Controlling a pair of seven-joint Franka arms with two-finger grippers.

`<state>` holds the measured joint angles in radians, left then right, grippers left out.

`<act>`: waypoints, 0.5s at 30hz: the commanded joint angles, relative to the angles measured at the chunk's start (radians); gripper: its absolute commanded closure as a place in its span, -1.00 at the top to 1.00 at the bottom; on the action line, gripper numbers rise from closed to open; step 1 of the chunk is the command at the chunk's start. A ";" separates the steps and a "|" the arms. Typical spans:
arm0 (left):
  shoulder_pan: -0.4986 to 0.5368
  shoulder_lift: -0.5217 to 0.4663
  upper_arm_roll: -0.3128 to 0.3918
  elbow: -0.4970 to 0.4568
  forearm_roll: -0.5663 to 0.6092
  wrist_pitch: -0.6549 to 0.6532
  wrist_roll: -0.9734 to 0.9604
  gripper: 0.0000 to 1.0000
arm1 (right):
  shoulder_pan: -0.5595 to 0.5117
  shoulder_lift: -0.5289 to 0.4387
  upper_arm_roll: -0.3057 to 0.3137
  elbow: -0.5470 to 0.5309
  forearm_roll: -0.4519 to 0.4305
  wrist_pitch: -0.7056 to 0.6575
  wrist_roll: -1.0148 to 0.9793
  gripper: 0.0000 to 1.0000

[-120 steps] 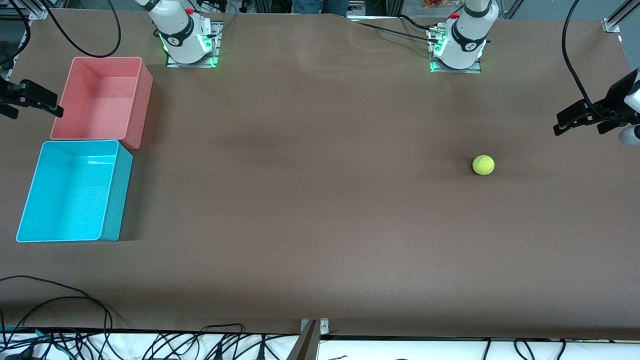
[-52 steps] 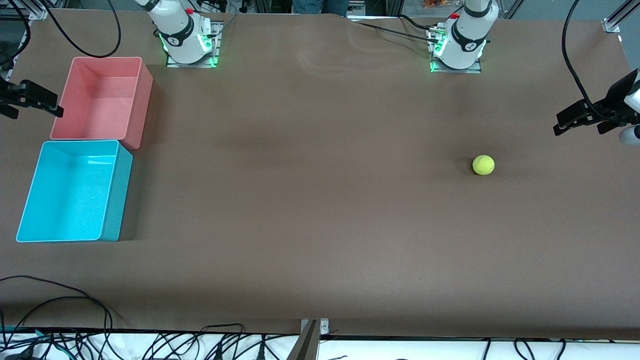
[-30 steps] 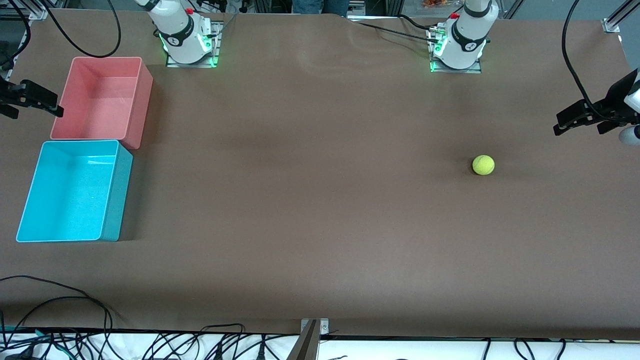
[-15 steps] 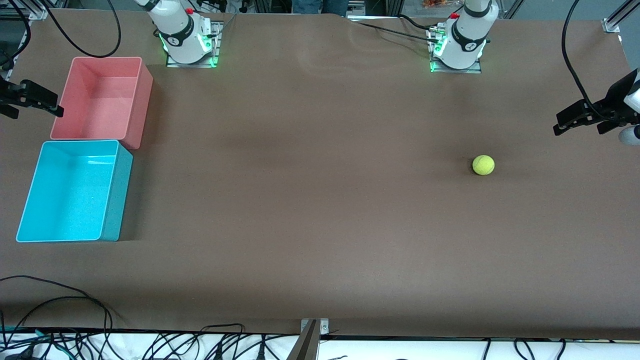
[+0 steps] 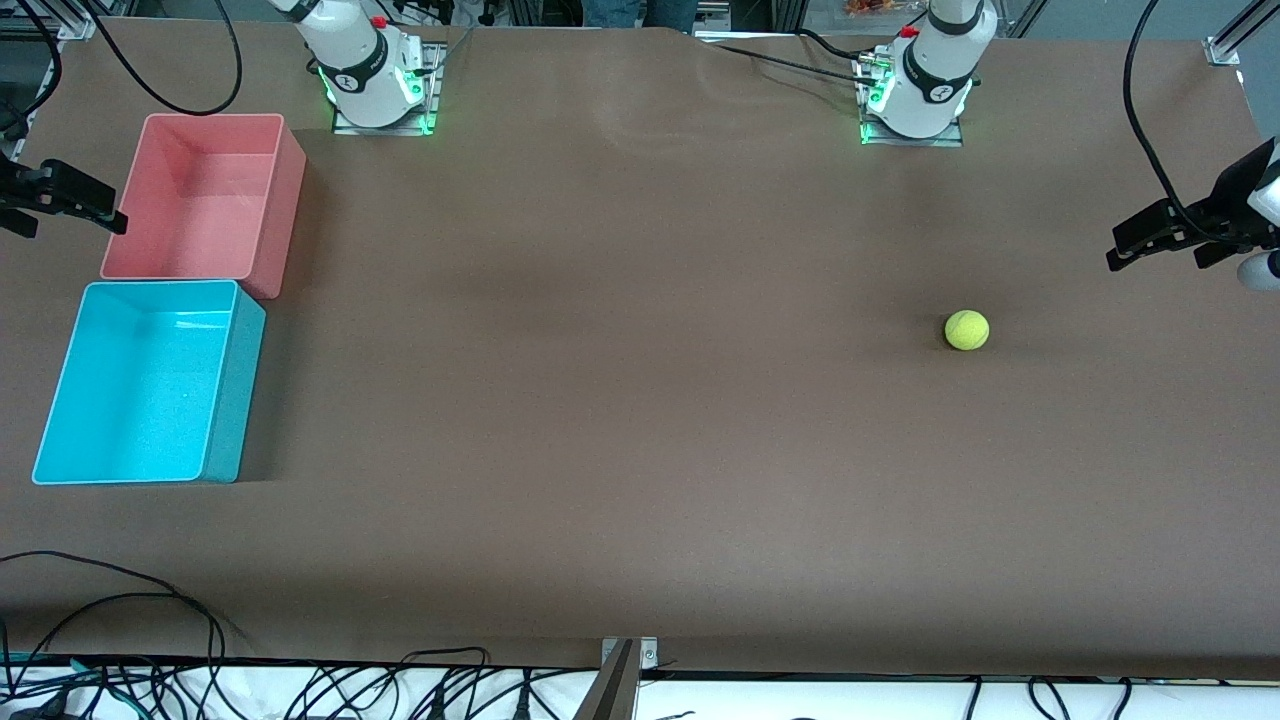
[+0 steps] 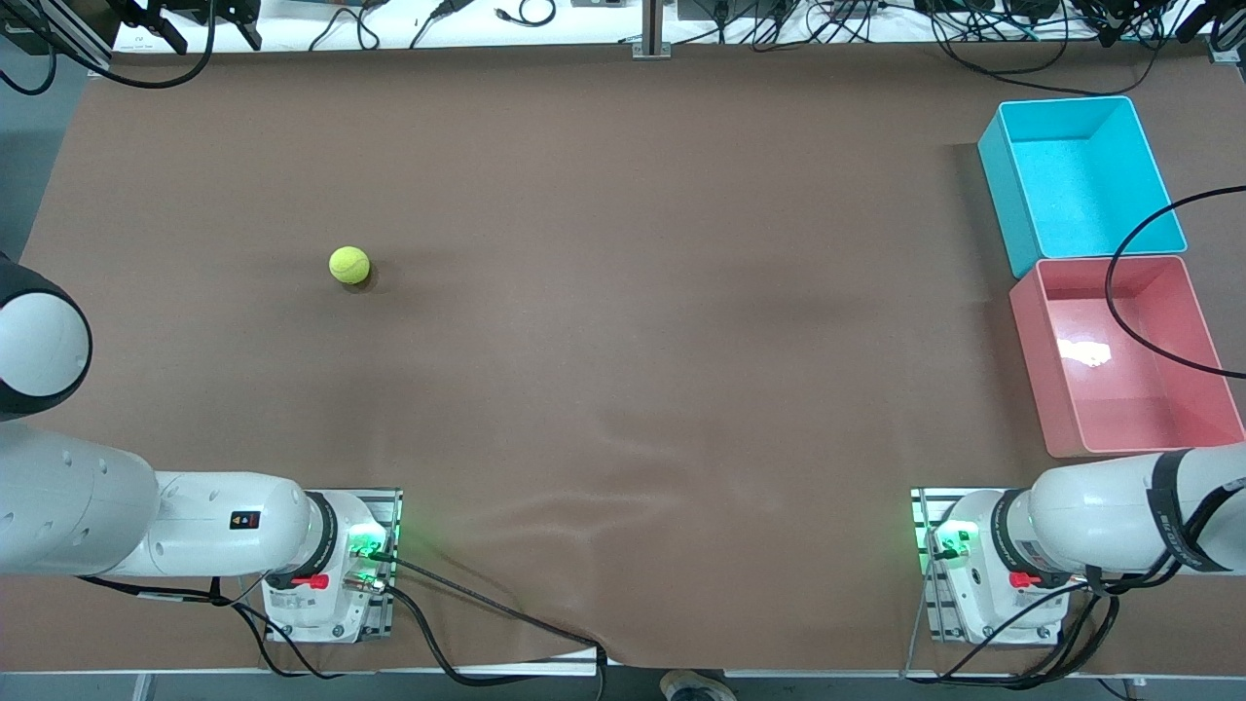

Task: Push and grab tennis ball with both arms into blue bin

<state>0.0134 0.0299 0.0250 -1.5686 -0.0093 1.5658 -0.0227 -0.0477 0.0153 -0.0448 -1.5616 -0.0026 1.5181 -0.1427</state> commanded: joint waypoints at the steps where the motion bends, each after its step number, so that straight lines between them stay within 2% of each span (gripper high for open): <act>1: 0.007 -0.016 -0.005 -0.018 -0.006 0.008 0.020 1.00 | -0.003 -0.003 0.003 0.008 0.001 -0.015 -0.002 1.00; 15: 0.007 -0.005 0.000 -0.008 -0.006 0.008 0.007 1.00 | -0.003 -0.005 0.002 0.006 0.001 -0.015 -0.002 1.00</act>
<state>0.0134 0.0315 0.0250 -1.5687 -0.0093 1.5658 -0.0227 -0.0477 0.0153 -0.0447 -1.5616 -0.0026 1.5178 -0.1427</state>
